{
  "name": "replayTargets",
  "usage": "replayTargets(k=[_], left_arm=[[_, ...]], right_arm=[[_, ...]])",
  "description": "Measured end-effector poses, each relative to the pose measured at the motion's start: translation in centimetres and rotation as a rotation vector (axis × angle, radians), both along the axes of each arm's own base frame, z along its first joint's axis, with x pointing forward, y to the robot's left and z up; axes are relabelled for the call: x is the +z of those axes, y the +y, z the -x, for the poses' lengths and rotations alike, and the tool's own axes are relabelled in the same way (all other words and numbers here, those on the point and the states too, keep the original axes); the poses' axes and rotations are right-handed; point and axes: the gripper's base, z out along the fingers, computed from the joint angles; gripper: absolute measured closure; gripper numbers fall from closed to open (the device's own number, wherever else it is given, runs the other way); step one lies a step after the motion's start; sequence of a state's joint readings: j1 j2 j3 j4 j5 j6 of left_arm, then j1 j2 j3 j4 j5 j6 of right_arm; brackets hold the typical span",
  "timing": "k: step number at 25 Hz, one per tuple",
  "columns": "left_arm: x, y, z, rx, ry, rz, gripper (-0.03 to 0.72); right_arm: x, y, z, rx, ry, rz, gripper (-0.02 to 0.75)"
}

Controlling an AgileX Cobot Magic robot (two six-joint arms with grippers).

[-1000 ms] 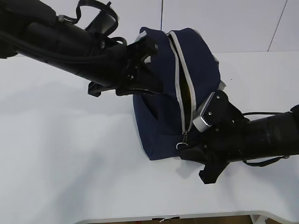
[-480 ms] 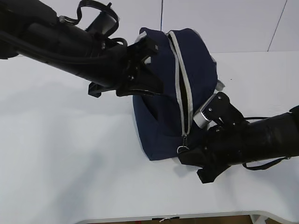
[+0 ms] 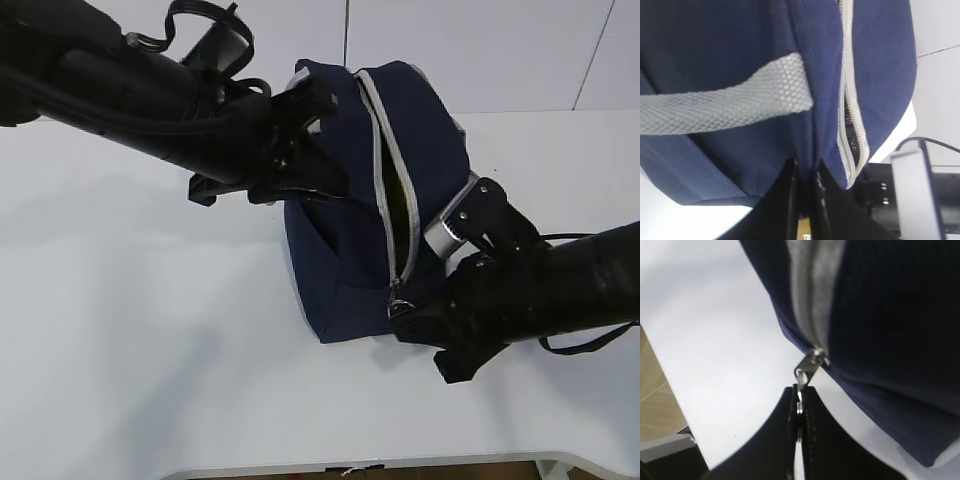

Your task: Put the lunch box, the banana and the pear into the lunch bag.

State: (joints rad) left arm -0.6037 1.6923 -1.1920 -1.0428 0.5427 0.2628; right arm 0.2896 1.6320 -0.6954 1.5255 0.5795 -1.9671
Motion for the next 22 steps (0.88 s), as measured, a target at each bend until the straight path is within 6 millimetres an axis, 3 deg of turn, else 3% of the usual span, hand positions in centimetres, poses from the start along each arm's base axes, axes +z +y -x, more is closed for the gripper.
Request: replayTargets(k=[22], left_arm=[[0.0, 0.0, -0.1, 0.007, -0.006, 0.000, 0.692]], right_arm=[[3.0, -0.6, 1.4, 0.001, -0.029, 0.017, 0.720]])
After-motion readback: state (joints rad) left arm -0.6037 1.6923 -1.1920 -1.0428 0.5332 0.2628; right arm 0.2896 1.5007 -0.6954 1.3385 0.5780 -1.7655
